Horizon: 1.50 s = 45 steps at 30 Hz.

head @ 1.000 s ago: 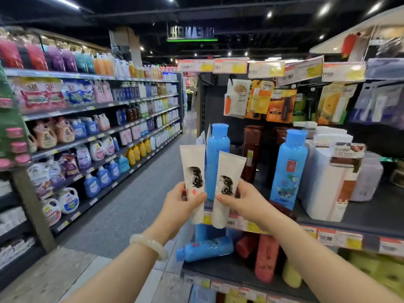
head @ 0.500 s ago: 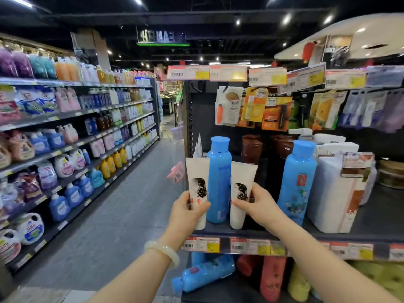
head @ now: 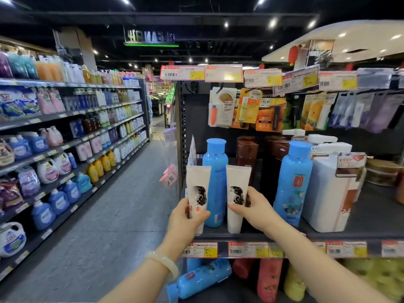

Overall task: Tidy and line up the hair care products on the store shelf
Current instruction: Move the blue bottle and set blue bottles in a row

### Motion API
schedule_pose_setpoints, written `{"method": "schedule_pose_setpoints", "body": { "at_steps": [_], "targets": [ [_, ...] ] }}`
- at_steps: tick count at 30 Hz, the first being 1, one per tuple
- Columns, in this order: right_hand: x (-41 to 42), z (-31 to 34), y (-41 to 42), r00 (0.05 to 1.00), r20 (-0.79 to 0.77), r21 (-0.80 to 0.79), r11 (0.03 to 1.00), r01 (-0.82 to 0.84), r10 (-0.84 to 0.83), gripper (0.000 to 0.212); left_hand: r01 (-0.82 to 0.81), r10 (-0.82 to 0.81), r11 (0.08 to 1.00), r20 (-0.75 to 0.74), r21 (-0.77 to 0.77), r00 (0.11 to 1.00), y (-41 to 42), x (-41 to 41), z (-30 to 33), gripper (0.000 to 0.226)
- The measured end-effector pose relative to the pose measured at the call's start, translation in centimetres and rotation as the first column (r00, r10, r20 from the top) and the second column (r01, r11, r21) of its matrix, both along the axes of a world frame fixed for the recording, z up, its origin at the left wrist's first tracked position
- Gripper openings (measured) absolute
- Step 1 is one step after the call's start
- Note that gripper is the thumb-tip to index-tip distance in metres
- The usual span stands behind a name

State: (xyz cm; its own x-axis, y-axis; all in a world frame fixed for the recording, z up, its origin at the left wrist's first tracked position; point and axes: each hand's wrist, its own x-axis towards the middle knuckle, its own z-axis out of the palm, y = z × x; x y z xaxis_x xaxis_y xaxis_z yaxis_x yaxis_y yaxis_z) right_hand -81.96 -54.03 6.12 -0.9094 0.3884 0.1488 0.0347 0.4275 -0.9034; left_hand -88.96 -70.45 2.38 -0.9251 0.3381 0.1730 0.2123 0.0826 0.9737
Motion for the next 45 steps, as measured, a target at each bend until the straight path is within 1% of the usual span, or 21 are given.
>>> {"method": "schedule_pose_setpoints", "body": {
  "at_steps": [2, 4, 6, 9, 11, 12, 13, 15, 17, 18, 20, 22, 25, 28, 32, 34, 37, 39, 41, 43, 45],
  "targets": [
    [0.1, 0.0, 0.0, 1.0, 0.018, 0.003, 1.0, -0.003, 0.003, 0.036, -0.003, 0.003, 1.0, 0.0, 0.006, 1.0, -0.1, 0.0, -0.1, 0.03],
    [0.5, 0.5, 0.0, 1.0, 0.005, 0.009, 1.0, -0.006, 0.006, 0.046, -0.002, 0.002, 1.0, 0.002, 0.006, 1.0, -0.1, 0.0, -0.2, 0.029],
    [0.9, 2.0, -0.4, 0.995, -0.097, 0.06, 0.998, 0.037, -0.031, 0.051, -0.002, 0.002, 1.0, 0.001, -0.004, 1.0, -0.2, 0.1, -0.2, 0.028],
    [0.6, 5.6, -1.1, 0.953, -0.28, 0.149, 0.976, 0.162, -0.115, 0.054, -0.007, 0.007, 1.0, 0.002, -0.004, 1.0, -0.3, 0.2, -0.2, 0.026],
    [-0.2, 8.1, -1.4, 0.932, -0.348, 0.206, 0.962, 0.177, -0.098, 0.056, -0.012, 0.011, 1.0, 0.008, 0.004, 1.0, -0.3, 0.4, -0.2, 0.026],
    [-0.7, 9.2, -1.6, 0.935, -0.347, 0.241, 0.957, 0.162, -0.07, 0.058, -0.016, 0.016, 1.0, 0.014, 0.007, 1.0, -0.2, 0.4, -0.2, 0.026],
    [-1.3, 10.2, -1.8, 0.95, -0.311, 0.277, 0.951, 0.135, -0.044, 0.062, -0.022, 0.022, 1.0, 0.019, 0.006, 1.0, -0.2, 0.4, -0.1, 0.026],
    [-2.7, 11.7, -2.0, 0.985, -0.171, 0.336, 0.939, 0.073, -0.016, 0.073, -0.031, 0.031, 1.0, 0.021, 0.0, 0.999, -0.2, 0.4, 0.0, 0.025],
    [-3.9, 12.4, -2.1, 1.0, -0.021, 0.376, 0.926, 0.027, -0.021, 0.081, -0.037, 0.037, 0.999, 0.025, -0.003, 0.999, -0.1, 0.3, 0.1, 0.026],
    [-4.6, 12.5, -2.1, 0.999, 0.033, 0.393, 0.919, 0.01, -0.025, 0.079, -0.038, 0.039, 0.999, 0.028, -0.006, 0.999, -0.1, 0.3, 0.1, 0.026],
    [-5.4, 12.2, -1.9, 0.997, 0.07, 0.41, 0.912, 0.013, -0.045, 0.064, -0.039, 0.039, 0.999, 0.033, -0.015, 0.999, 0.0, 0.2, 0.1, 0.028],
    [-5.9, 12.0, -1.6, 0.998, 0.046, 0.365, 0.931, 0.033, -0.053, 0.05, -0.042, 0.043, 0.999, 0.031, -0.03, 0.999, 0.1, 0.2, 0.2, 0.028],
    [-5.7, 11.7, -1.8, 0.999, -0.026, 0.243, 0.97, 0.026, -0.021, 0.037, -0.056, 0.057, 0.997, 0.03, -0.044, 0.998, 0.0, 0.2, 0.1, 0.027],
    [-5.2, 12.1, -2.5, 0.985, -0.17, 0.233, 0.972, 0.014, 0.026, 0.036, -0.09, 0.091, 0.996, 0.034, -0.023, 0.995, -0.1, 0.1, 0.1, 0.028],
    [-3.6, 15.2, -3.7, 0.92, -0.376, 0.257, 0.966, -0.01, 0.11, 0.036, -0.145, 0.145, 0.989, 0.025, -0.006, 0.989, 0.0, 0.0, 0.0, 0.026],
    [-2.6, 17.0, -3.8, 0.886, -0.446, 0.256, 0.967, -0.01, 0.127, 0.035, -0.151, 0.15, 0.989, 0.023, 0.013, 0.988, 0.0, 0.1, 0.0, 0.023],
    [-0.8, 19.3, -3.8, 0.833, -0.536, 0.207, 0.978, -0.031, 0.139, 0.034, -0.16, 0.159, 0.987, 0.03, 0.013, 0.987, 0.1, 0.2, 0.0, 0.024],
    [0.3, 20.4, -3.6, 0.807, -0.574, 0.188, 0.982, -0.033, 0.138, 0.034, -0.159, 0.159, 0.987, 0.024, 0.0, 0.987, 0.2, 0.2, 0.0, 0.026],
    [1.3, 21.3, -3.3, 0.803, -0.577, 0.164, 0.985, -0.06, 0.145, 0.031, -0.15, 0.151, 0.988, 0.01, -0.017, 0.989, 0.5, 0.3, 0.1, 0.028],
    [2.0, 21.6, -3.1, 0.819, -0.548, 0.146, 0.983, -0.108, 0.171, 0.028, -0.154, 0.154, 0.987, 0.003, -0.043, 0.988, 0.8, 0.3, 0.3, 0.027],
    [2.7, 21.3, -2.9, 0.842, -0.498, 0.147, 0.977, -0.152, 0.206, 0.024, -0.146, 0.146, 0.989, 0.002, -0.024, 0.989, 1.1, 0.6, 0.5, 0.024]
  ]
}}
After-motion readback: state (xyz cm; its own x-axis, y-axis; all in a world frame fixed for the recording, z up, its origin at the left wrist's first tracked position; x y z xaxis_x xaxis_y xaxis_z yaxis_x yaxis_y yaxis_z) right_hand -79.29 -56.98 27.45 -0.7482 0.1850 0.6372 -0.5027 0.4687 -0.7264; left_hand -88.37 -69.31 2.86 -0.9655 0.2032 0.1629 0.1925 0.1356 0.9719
